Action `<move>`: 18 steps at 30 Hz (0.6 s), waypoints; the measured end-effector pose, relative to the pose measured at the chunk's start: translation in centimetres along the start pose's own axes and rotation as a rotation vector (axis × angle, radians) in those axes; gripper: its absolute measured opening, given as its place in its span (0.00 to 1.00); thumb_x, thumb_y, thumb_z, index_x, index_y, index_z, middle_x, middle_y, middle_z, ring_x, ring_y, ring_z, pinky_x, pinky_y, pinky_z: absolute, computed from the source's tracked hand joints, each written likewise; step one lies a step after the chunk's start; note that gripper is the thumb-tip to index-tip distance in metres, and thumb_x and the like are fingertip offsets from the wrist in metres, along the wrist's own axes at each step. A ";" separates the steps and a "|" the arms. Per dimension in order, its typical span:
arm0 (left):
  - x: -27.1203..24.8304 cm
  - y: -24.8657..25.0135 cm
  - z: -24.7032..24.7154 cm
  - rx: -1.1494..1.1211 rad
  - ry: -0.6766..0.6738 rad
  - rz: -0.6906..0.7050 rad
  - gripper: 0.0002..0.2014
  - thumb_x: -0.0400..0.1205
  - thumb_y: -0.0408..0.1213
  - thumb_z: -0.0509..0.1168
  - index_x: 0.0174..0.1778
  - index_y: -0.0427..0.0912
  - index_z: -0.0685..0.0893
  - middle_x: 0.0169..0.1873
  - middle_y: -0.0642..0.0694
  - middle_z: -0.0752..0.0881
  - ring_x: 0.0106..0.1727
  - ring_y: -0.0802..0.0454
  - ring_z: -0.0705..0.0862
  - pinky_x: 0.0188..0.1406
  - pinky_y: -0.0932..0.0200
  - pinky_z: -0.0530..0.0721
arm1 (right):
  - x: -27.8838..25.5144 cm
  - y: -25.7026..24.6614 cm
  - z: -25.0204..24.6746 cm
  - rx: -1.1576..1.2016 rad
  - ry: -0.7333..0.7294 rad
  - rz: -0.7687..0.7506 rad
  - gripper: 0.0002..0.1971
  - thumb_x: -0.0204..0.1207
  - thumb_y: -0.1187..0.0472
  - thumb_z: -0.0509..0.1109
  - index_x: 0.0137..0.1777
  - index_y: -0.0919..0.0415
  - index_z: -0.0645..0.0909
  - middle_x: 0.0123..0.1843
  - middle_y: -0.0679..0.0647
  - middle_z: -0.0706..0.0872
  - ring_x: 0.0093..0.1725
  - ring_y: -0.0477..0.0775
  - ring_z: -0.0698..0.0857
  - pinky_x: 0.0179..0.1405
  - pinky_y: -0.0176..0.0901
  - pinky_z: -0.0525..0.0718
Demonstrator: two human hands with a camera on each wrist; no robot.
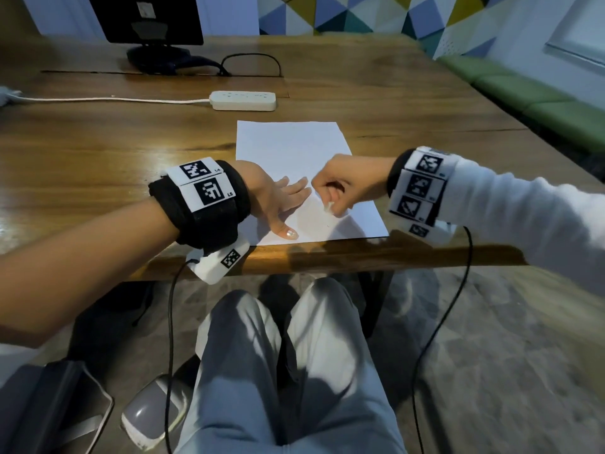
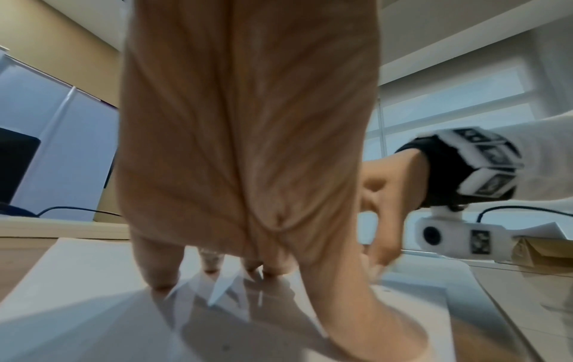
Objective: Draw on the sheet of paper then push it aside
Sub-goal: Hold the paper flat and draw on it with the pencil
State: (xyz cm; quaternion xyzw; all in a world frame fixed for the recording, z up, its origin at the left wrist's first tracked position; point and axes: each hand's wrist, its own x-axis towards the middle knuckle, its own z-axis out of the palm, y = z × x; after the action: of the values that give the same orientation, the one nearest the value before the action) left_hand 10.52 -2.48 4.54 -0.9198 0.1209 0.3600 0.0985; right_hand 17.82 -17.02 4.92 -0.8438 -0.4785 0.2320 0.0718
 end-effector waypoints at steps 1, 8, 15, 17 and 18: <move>0.0 -0.2 0.1 -0.014 0.000 0.006 0.48 0.83 0.54 0.58 0.81 0.41 0.27 0.80 0.45 0.26 0.82 0.41 0.31 0.80 0.43 0.43 | -0.2 0.0 0.4 0.003 -0.036 0.003 0.09 0.70 0.69 0.74 0.33 0.58 0.78 0.32 0.55 0.82 0.32 0.49 0.80 0.32 0.33 0.77; -0.2 -0.3 0.1 -0.019 -0.008 0.025 0.47 0.83 0.55 0.57 0.81 0.42 0.29 0.80 0.47 0.27 0.81 0.44 0.29 0.80 0.43 0.42 | 0.3 -0.3 0.3 0.028 0.063 -0.006 0.05 0.69 0.70 0.73 0.38 0.63 0.80 0.29 0.49 0.80 0.31 0.47 0.80 0.32 0.31 0.76; -0.7 -0.3 0.1 -0.076 -0.010 0.077 0.45 0.84 0.51 0.58 0.81 0.43 0.30 0.80 0.47 0.28 0.81 0.45 0.29 0.80 0.45 0.40 | -0.8 -0.1 0.6 0.192 0.052 -0.021 0.03 0.72 0.69 0.73 0.42 0.66 0.81 0.31 0.52 0.82 0.29 0.44 0.81 0.31 0.28 0.79; -1.0 -0.2 0.5 -0.057 0.011 0.070 0.45 0.84 0.53 0.56 0.81 0.40 0.29 0.80 0.46 0.27 0.82 0.46 0.30 0.81 0.46 0.41 | -0.9 1.0 0.0 0.298 0.278 0.038 0.06 0.74 0.66 0.73 0.44 0.68 0.80 0.33 0.56 0.83 0.27 0.46 0.84 0.29 0.32 0.82; -1.1 0.1 0.8 -0.056 0.029 0.069 0.44 0.85 0.54 0.54 0.81 0.39 0.29 0.80 0.45 0.27 0.82 0.45 0.31 0.81 0.47 0.41 | -1.1 1.6 0.0 0.390 0.348 0.082 0.07 0.75 0.65 0.73 0.45 0.68 0.78 0.35 0.57 0.83 0.26 0.46 0.84 0.28 0.34 0.84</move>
State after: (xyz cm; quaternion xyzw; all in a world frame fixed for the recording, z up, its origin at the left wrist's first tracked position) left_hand 9.14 -2.20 4.70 -0.9226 0.1440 0.3530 0.0585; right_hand 18.58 -18.85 4.71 -0.8599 -0.3705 0.1740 0.3051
